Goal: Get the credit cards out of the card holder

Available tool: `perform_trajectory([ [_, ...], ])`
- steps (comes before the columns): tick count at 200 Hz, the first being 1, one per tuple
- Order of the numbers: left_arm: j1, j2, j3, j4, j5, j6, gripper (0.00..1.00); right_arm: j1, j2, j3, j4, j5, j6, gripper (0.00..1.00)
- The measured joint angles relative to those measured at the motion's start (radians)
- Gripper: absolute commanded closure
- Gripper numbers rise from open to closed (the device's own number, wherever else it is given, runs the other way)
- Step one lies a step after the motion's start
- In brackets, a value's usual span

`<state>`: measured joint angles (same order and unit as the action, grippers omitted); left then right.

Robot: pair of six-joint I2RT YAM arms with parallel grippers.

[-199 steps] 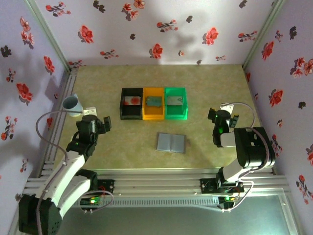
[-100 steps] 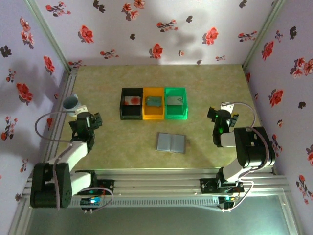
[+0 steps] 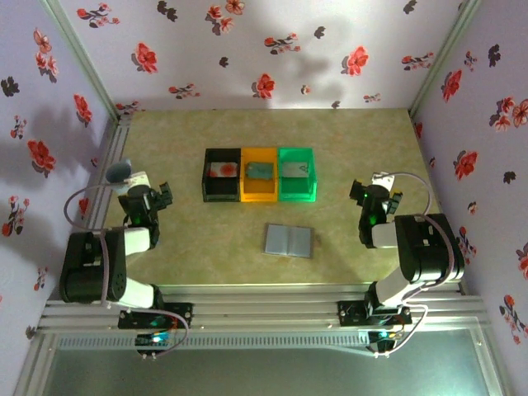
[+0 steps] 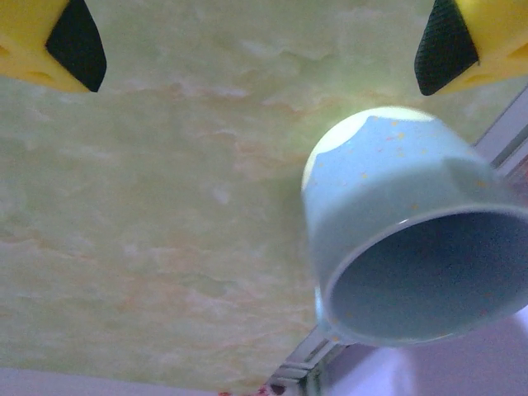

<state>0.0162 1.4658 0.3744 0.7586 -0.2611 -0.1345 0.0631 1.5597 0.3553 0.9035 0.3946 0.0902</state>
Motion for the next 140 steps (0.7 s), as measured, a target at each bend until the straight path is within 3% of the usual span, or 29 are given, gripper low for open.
perform_trajectory([
  [32, 0.0, 0.07, 0.0, 0.066, 0.063, 0.023, 0.0, 0.0, 0.0, 0.0, 0.0, 0.0, 0.0, 0.01],
  [140, -0.003, 0.071, 0.0, 0.124, 0.075, 0.041, 0.0, 0.0, 0.0, 0.0, 0.0, -0.004, 0.0, 0.01],
])
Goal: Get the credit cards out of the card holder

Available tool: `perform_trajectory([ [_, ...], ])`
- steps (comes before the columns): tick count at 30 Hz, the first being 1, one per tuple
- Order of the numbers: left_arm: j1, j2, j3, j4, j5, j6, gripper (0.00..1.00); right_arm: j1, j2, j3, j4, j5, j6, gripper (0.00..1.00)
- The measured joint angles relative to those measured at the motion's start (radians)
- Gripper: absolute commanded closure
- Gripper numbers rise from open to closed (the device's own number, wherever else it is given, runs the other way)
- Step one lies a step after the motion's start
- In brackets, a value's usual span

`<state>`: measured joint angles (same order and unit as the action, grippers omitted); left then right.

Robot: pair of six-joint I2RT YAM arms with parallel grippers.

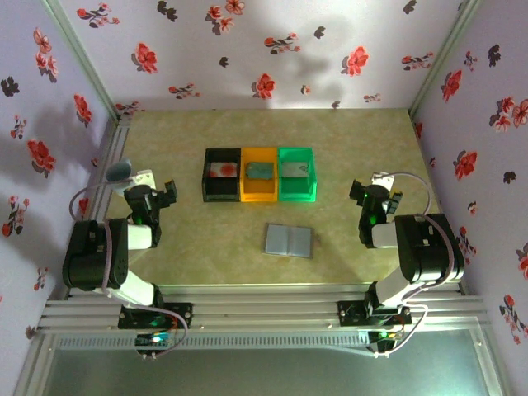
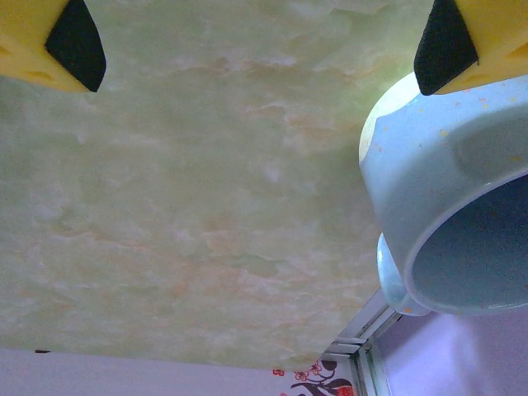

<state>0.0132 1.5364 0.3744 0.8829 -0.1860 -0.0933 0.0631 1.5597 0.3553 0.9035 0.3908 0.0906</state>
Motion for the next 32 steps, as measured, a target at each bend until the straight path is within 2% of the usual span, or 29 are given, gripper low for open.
perform_trajectory([
  [26, 0.0, 0.0, 0.0, 0.0, 0.0, 0.002, 0.0, -0.005, 0.0, 0.0, 0.0, 0.0, 0.0, 0.01],
  [32, 0.0, 0.0, 0.005, -0.008, 0.05, 0.023, 0.0, -0.005, 0.0, 0.0, 0.0, 0.0, 0.0, 0.01],
])
